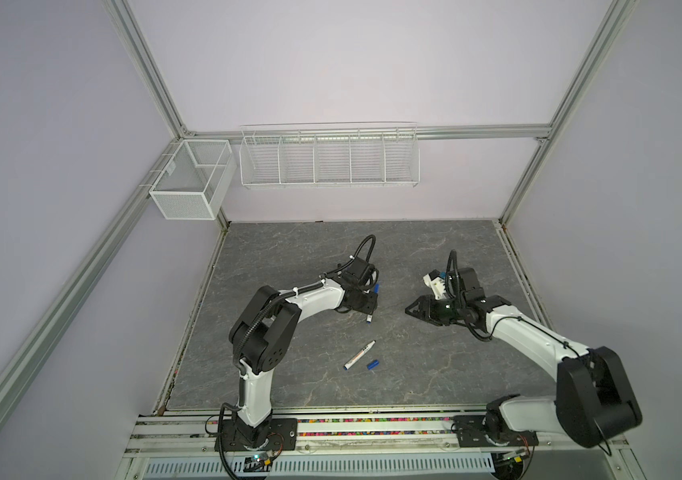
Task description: Insert the pens into the pen caps
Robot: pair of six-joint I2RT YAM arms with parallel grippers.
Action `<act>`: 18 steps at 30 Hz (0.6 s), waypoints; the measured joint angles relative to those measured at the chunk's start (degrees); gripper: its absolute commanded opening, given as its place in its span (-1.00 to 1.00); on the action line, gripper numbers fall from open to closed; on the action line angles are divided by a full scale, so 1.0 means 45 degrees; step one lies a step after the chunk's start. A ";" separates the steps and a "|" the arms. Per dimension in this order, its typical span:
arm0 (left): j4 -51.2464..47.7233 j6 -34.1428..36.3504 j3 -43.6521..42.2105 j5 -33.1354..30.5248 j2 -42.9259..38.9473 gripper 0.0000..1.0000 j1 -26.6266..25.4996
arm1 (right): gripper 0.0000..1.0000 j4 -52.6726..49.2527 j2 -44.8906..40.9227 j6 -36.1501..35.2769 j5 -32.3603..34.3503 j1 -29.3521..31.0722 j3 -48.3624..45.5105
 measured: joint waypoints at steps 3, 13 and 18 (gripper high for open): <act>0.0087 -0.0029 -0.0141 0.0102 -0.0199 -0.05 0.0000 | -0.09 0.0476 0.1540 0.0180 0.0078 0.0432 0.1214; 0.0223 0.0073 -0.0850 0.0121 -0.0811 -0.01 -0.0034 | -0.13 0.1991 0.4624 0.1010 0.0277 0.1005 0.2929; 0.0165 0.0461 -0.2229 -0.0340 -0.2667 0.08 -0.0607 | -0.13 0.2205 0.4133 0.1039 0.0631 0.1005 0.1977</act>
